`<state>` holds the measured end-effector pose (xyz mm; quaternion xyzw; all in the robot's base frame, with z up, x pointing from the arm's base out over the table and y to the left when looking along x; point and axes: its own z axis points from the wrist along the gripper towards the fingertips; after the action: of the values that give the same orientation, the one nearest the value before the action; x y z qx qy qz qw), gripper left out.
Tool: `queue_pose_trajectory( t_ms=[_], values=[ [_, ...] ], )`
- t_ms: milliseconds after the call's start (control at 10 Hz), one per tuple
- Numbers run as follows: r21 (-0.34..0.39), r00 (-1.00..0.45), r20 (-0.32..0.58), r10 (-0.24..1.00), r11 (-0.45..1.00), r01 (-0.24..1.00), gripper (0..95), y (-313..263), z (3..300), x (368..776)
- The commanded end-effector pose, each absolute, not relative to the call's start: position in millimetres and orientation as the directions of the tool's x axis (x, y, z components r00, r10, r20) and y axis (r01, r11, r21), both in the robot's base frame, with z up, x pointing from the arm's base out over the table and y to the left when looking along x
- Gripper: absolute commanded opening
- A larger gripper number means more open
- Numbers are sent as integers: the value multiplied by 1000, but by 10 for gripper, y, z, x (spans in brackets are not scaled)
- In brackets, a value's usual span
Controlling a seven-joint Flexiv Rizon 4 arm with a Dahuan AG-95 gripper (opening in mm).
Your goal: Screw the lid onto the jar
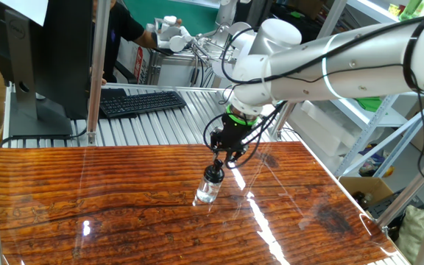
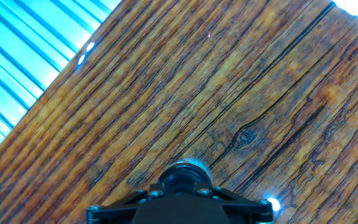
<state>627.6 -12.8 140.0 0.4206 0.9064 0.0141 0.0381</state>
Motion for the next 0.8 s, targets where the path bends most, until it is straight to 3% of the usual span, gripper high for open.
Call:
queue_pose_trajectory(
  t_ms=[100,800],
  values=[
    [46,-647,-56,760,649,759,0,-143,1022,6285],
    [24,-591,-51,805,593,805,0,-151,1003,6298]
  ],
)
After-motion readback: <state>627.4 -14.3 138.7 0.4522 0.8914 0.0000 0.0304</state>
